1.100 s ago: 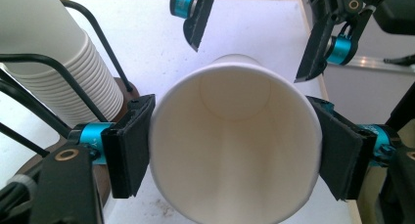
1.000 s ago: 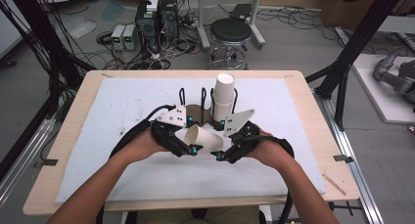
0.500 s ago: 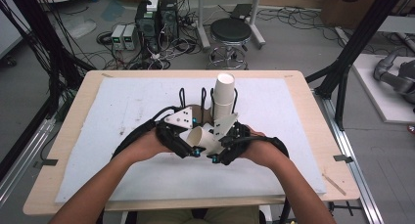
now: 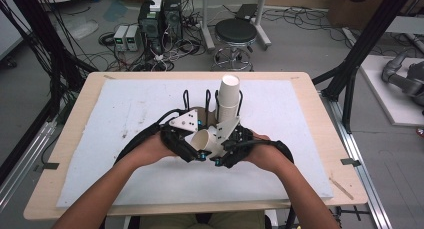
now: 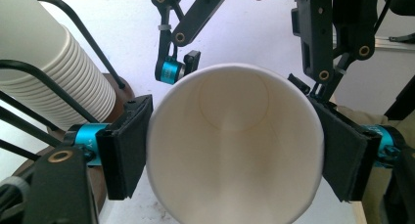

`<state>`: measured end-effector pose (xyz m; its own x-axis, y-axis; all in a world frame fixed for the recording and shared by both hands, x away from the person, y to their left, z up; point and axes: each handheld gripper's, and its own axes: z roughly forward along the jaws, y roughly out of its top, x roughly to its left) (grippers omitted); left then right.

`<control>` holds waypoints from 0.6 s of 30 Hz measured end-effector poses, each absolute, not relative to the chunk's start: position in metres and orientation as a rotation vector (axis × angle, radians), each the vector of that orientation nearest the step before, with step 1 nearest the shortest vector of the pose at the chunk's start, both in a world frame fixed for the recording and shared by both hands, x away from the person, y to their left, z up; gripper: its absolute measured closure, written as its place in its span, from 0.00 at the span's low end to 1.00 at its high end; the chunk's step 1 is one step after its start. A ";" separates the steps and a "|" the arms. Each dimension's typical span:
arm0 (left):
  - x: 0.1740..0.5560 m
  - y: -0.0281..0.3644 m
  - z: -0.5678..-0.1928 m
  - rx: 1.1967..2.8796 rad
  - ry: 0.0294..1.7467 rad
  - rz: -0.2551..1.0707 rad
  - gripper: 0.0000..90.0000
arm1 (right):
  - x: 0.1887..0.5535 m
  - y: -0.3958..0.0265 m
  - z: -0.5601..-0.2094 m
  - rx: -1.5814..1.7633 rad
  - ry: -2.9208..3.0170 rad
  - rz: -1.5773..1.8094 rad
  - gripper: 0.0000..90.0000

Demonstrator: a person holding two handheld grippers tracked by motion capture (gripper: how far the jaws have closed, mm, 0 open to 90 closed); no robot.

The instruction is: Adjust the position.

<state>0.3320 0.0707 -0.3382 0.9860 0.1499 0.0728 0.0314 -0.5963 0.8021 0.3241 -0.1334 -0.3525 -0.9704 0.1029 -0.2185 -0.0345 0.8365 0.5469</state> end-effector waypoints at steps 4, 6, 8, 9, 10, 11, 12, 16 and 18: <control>0.332 0.073 -0.340 2.179 0.136 0.160 0.23 | 0.326 -0.135 -0.355 0.050 2.769 0.876 0.36; 0.333 0.075 -0.341 2.153 0.141 0.156 0.22 | 0.326 -0.136 -0.355 0.056 2.763 0.893 0.36; 0.333 0.077 -0.340 2.114 0.159 0.148 0.21 | 0.327 -0.138 -0.355 0.070 2.761 0.923 0.36; 0.333 0.079 -0.340 2.091 0.173 0.153 0.20 | 0.327 -0.140 -0.355 0.080 2.766 0.927 0.36; 0.333 0.080 -0.339 2.076 0.183 0.156 0.20 | 0.327 -0.141 -0.355 0.083 2.758 0.937 0.36; 0.334 0.082 -0.339 2.062 0.195 0.154 0.20 | 0.328 -0.143 -0.355 0.096 2.754 0.954 0.36; 0.334 0.083 -0.339 2.041 0.210 0.154 0.20 | 0.328 -0.145 -0.354 0.115 2.757 0.965 0.36; 0.333 0.092 -0.337 1.972 0.254 0.157 0.20 | 0.332 -0.154 -0.356 0.165 2.744 1.017 0.36; 0.332 0.097 -0.337 1.935 0.271 0.162 0.20 | 0.333 -0.159 -0.358 0.204 2.738 1.041 0.36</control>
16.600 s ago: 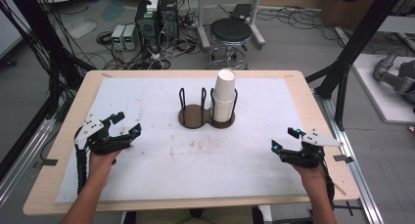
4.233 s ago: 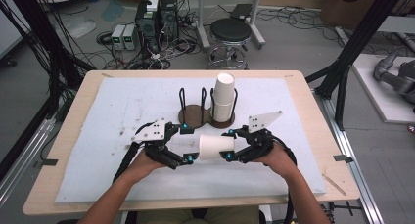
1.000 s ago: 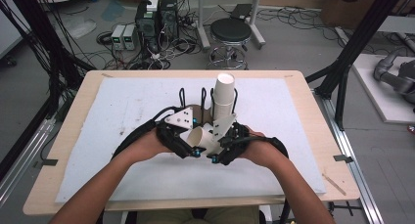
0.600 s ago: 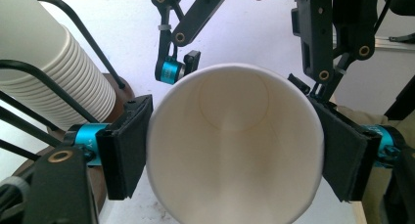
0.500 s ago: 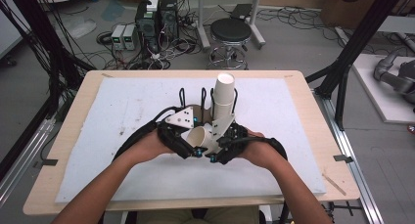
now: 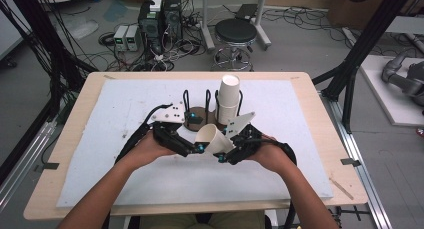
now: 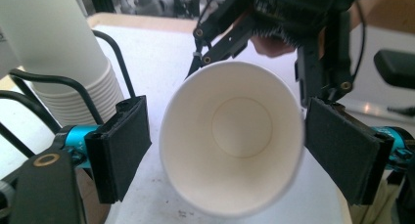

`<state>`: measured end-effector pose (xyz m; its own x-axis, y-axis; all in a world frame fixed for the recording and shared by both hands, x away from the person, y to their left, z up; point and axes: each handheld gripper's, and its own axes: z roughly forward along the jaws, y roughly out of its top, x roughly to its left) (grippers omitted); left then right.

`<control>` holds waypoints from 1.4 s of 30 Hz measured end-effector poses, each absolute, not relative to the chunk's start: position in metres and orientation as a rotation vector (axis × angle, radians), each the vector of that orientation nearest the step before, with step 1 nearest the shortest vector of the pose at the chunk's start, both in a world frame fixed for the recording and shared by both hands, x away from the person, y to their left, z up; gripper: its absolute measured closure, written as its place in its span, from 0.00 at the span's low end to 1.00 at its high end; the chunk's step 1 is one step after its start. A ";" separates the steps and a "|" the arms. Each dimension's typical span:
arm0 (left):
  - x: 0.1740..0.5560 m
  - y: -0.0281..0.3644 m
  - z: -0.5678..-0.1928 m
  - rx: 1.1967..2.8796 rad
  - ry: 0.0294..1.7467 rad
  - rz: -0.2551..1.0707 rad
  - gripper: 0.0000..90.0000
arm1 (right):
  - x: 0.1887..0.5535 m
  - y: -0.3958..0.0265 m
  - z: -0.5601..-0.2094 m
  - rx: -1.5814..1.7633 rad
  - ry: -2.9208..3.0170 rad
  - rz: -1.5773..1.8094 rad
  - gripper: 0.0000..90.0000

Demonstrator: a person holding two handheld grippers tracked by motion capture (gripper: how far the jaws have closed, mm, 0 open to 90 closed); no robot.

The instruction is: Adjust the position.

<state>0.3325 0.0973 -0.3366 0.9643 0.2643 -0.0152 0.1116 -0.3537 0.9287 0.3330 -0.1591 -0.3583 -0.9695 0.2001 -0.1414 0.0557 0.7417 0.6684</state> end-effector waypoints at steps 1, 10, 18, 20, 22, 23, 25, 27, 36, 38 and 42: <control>0.332 0.100 -0.336 1.917 0.280 0.165 0.20 | 0.334 -0.162 -0.360 0.224 2.733 1.052 0.36; 0.330 0.131 -0.346 1.751 0.391 0.216 0.19 | 0.332 -0.190 -0.369 0.353 2.668 1.167 0.36; 0.327 0.148 -0.366 1.682 0.449 0.267 0.19 | 0.325 -0.221 -0.386 0.462 2.530 1.327 0.36; 0.327 0.153 -0.371 1.665 0.472 0.277 0.19 | 0.323 -0.230 -0.389 0.489 2.483 1.369 0.36; 0.327 0.157 -0.377 1.649 0.499 0.283 0.19 | 0.321 -0.239 -0.392 0.520 2.440 1.397 0.36; 0.327 0.159 -0.379 1.644 0.514 0.289 0.19 | 0.320 -0.243 -0.393 0.533 2.422 1.404 0.36; 0.327 0.164 -0.385 1.628 0.532 0.300 0.19 | 0.318 -0.251 -0.396 0.552 2.371 1.428 0.36; 0.328 0.168 -0.389 1.621 0.545 0.312 0.19 | 0.315 -0.260 -0.397 0.575 2.327 1.441 0.36; 0.326 0.181 -0.402 1.595 0.590 0.352 0.19 | 0.305 -0.288 -0.399 0.653 2.200 1.462 0.36; 0.325 0.183 -0.404 1.598 0.591 0.367 0.19 | 0.303 -0.293 -0.400 0.668 2.180 1.466 0.36; 0.322 0.187 -0.410 1.591 0.604 0.360 0.19 | 0.298 -0.302 -0.404 0.700 2.142 1.485 0.36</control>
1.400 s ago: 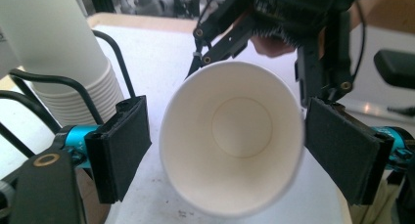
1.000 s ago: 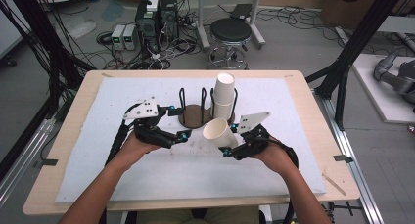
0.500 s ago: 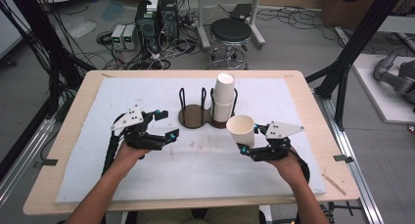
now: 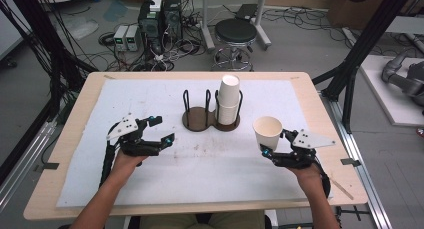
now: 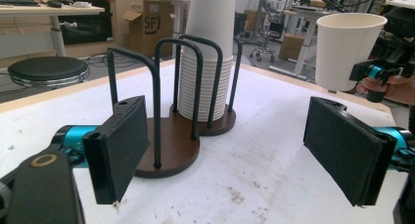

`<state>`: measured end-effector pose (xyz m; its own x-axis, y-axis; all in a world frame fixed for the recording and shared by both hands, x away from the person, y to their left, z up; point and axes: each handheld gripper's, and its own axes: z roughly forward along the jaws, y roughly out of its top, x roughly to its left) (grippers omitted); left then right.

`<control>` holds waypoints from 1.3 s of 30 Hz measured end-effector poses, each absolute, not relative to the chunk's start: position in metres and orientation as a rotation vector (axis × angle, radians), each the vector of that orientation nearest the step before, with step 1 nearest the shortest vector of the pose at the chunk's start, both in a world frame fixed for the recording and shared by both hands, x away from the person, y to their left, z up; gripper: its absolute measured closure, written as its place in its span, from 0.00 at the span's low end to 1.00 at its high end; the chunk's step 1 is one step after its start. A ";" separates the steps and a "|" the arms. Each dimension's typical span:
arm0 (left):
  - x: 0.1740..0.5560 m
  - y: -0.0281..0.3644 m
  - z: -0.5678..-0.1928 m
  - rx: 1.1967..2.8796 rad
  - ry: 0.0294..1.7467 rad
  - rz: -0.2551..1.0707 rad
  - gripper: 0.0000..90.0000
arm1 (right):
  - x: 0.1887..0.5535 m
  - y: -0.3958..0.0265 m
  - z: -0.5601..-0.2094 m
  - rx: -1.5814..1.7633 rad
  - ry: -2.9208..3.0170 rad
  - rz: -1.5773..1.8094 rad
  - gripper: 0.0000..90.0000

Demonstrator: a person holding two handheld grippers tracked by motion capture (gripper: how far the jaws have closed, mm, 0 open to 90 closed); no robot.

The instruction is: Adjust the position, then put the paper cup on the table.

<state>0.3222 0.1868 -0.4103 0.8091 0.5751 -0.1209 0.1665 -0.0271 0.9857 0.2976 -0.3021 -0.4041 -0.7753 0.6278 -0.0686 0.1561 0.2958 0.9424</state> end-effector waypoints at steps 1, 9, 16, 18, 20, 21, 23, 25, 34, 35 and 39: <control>0.321 0.188 -0.412 1.599 0.603 0.362 0.19 | 0.297 -0.304 -0.404 0.703 2.136 1.481 0.36; 0.321 0.191 -0.416 1.595 0.600 0.376 0.19 | 0.296 -0.310 -0.406 0.750 2.095 1.492 0.36; 0.320 0.196 -0.417 1.584 0.611 0.386 0.19 | 0.300 -0.310 -0.406 0.762 2.076 1.498 0.35; 0.320 0.197 -0.416 1.577 0.612 0.391 0.19 | 0.299 -0.310 -0.406 0.763 2.078 1.498 0.35; 0.319 0.196 -0.416 1.575 0.613 0.393 0.19 | 0.299 -0.310 -0.406 0.764 2.073 1.500 0.35; 0.320 0.197 -0.416 1.577 0.614 0.391 0.19 | 0.299 -0.310 -0.406 0.768 2.072 1.499 0.35; 0.320 0.197 -0.417 1.579 0.617 0.391 0.19 | 0.300 -0.312 -0.406 0.775 2.064 1.500 0.35; 0.320 0.197 -0.417 1.577 0.618 0.389 0.19 | 0.301 -0.313 -0.407 0.791 2.058 1.500 0.35; 0.321 0.198 -0.418 1.579 0.623 0.389 0.19 | 0.313 -0.319 -0.410 0.880 1.986 1.508 0.35; 0.321 0.198 -0.418 1.580 0.622 0.391 0.20 | 0.314 -0.319 -0.410 0.885 1.985 1.500 0.35; 0.320 0.198 -0.418 1.587 0.622 0.393 0.20 | 0.324 -0.319 -0.414 0.917 1.980 1.462 0.35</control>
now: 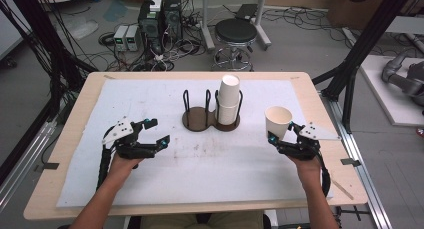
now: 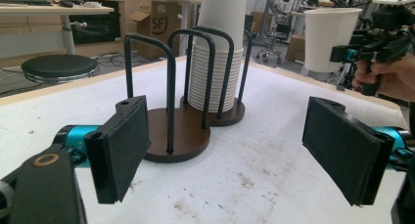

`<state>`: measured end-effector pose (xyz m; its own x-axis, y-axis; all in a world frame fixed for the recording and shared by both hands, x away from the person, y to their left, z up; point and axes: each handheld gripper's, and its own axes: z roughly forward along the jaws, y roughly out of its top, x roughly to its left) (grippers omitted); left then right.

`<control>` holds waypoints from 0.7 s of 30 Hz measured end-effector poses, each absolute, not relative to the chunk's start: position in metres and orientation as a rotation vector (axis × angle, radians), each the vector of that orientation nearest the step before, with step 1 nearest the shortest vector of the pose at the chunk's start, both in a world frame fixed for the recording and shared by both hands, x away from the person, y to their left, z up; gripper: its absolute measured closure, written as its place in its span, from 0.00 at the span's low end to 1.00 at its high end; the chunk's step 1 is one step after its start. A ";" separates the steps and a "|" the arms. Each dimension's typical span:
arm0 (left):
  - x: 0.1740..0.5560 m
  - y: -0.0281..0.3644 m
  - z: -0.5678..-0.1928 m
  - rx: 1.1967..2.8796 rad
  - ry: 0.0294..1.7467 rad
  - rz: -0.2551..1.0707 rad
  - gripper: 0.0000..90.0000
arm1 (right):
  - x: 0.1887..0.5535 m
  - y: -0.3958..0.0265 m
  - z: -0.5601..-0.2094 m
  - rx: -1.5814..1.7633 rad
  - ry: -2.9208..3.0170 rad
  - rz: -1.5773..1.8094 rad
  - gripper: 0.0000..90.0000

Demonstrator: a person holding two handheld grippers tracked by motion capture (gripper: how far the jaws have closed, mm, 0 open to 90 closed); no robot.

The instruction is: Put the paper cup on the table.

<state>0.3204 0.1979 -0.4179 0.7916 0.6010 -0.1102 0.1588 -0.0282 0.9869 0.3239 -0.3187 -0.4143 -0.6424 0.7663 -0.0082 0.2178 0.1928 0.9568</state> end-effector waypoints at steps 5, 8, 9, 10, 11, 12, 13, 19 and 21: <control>0.320 0.198 -0.418 1.588 0.627 0.396 0.20 | 0.337 -0.321 -0.421 0.969 1.977 1.420 0.35; 0.321 0.197 -0.419 1.595 0.626 0.394 0.20 | 0.344 -0.322 -0.424 1.003 1.971 1.416 0.35; 0.321 0.197 -0.419 1.594 0.627 0.394 0.20 | 0.347 -0.323 -0.426 1.016 1.967 1.409 0.35; 0.321 0.197 -0.419 1.595 0.626 0.395 0.20 | 0.349 -0.323 -0.427 1.042 1.965 1.413 0.35; 0.321 0.196 -0.419 1.593 0.629 0.394 0.20 | 0.352 -0.324 -0.429 1.057 1.960 1.411 0.35; 0.322 0.196 -0.420 1.595 0.628 0.393 0.20 | 0.354 -0.325 -0.430 1.069 1.956 1.409 0.35; 0.322 0.196 -0.420 1.597 0.628 0.392 0.20 | 0.355 -0.325 -0.431 1.084 1.957 1.397 0.35; 0.322 0.194 -0.421 1.607 0.626 0.393 0.21 | 0.364 -0.325 -0.440 1.158 1.990 1.311 0.35; 0.322 0.194 -0.421 1.610 0.625 0.390 0.21 | 0.366 -0.324 -0.443 1.177 2.007 1.273 0.35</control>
